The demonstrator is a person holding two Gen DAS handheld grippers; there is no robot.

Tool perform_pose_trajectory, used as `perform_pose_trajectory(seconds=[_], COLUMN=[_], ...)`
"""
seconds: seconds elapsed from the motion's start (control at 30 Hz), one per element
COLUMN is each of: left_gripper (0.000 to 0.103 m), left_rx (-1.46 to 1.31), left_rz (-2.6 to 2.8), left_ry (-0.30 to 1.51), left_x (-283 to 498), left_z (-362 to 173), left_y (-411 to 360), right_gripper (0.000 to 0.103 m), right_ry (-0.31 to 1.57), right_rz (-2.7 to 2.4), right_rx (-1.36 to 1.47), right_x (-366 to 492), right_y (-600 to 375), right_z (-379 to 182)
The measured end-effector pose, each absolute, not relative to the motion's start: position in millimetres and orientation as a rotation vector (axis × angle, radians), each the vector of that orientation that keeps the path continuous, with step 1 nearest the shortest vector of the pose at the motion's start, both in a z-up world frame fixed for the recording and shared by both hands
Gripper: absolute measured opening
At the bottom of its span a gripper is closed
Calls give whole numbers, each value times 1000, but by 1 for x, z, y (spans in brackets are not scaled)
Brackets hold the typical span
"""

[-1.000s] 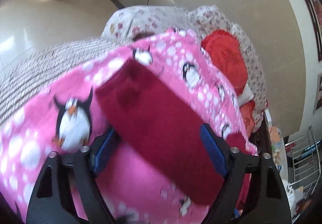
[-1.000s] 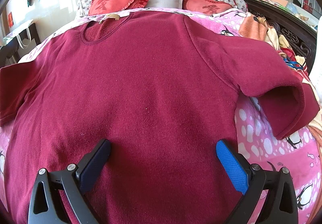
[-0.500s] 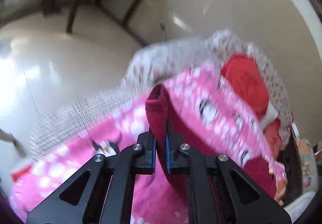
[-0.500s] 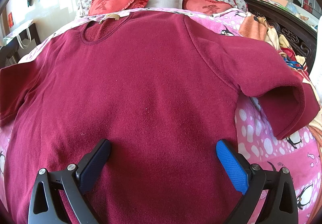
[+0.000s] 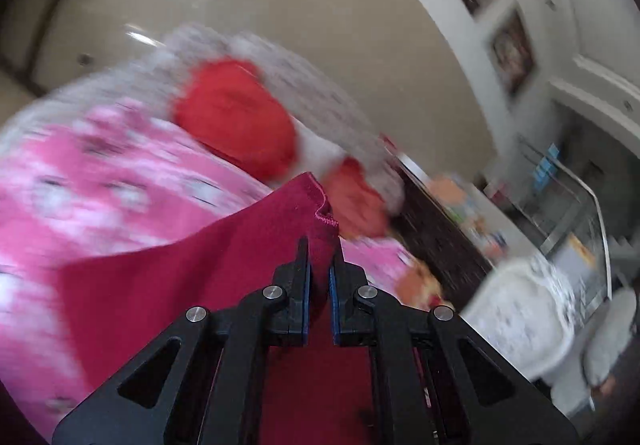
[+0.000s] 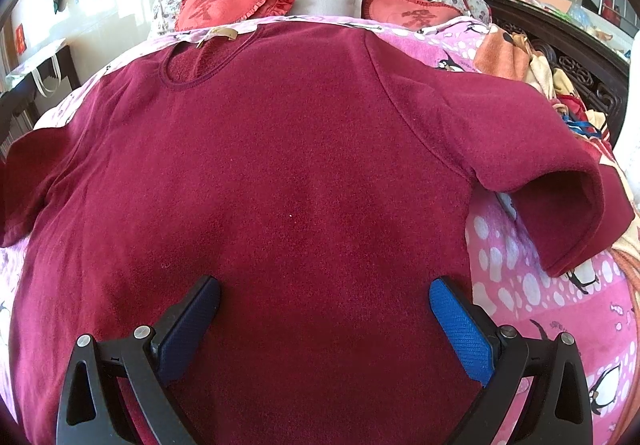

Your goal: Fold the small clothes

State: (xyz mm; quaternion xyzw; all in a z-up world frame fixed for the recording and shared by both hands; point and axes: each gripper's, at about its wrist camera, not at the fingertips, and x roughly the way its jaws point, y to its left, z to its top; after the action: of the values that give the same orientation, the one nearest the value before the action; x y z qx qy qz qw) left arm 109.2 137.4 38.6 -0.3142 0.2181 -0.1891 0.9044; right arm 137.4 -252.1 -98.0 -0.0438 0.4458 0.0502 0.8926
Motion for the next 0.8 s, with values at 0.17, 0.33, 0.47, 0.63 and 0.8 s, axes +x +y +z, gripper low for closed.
perform_pose_trajectory(seconds=[0.17, 0.33, 0.47, 0.63, 0.8], left_gripper=[6, 6, 6, 20, 65], left_rx=[-601, -509, -466, -440, -490], left_rz=[-509, -623, -674, -710, -697], left_ry=[571, 727, 790, 882, 884], left_x=[165, 185, 178, 184, 165], left_z=[13, -25, -42, -53, -49], left_y=[30, -58, -83, -92, -59], right_gripper=[103, 103, 103, 103, 103], right_ry=[923, 923, 923, 922, 923], right_rz=[114, 125, 135, 141, 142], right_rx=[-76, -60, -48, -42, -41], right_x=[137, 138, 139, 140, 141], right_y=[-254, -257, -259, -261, -262], right_z=[-98, -98, -98, -99, -99])
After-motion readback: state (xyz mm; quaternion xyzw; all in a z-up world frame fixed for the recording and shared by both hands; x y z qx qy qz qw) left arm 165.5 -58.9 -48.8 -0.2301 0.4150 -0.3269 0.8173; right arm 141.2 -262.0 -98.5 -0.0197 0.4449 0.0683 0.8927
